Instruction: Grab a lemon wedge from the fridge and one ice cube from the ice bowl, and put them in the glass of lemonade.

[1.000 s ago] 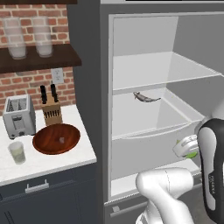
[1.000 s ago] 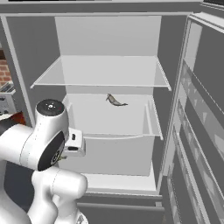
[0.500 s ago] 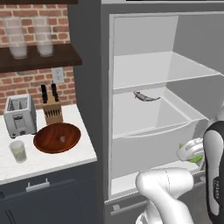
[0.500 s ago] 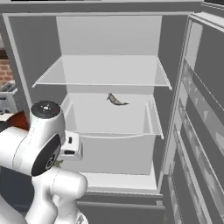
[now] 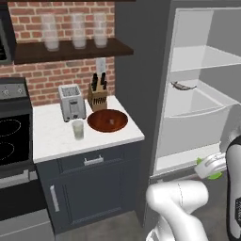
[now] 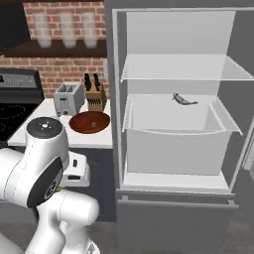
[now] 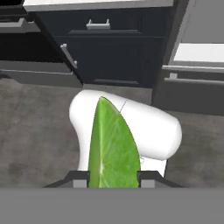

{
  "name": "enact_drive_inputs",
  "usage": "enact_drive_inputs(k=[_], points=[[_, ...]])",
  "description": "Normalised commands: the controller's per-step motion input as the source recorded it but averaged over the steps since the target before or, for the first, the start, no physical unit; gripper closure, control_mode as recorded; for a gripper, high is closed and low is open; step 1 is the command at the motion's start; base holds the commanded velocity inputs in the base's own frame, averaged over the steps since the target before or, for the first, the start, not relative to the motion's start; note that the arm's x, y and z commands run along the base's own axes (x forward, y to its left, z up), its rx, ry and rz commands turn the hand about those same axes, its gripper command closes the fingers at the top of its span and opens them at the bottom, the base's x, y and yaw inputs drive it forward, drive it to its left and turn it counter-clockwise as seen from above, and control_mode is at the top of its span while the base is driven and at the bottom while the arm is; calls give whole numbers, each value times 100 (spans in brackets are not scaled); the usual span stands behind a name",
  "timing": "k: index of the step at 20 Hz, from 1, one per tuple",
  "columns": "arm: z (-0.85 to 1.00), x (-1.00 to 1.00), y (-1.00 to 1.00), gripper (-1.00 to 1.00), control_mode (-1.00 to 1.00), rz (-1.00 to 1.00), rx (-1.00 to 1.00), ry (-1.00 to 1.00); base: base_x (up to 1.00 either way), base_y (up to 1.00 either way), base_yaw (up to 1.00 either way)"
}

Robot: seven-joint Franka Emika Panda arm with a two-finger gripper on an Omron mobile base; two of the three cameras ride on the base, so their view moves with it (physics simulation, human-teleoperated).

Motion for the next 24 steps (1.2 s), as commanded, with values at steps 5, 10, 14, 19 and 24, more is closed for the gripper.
enact_drive_inputs(k=[5,10,14,19,24], points=[[0,0,0,100,100,0,0,0,4,100,-9],[0,0,0,100,100,0,0,0,50,92,-3],[0,0,0,100,100,0,0,0,68,55,0],[0,0,0,100,100,0,0,0,74,25,0],[0,0,0,100,100,0,0,0,54,0,-6]])
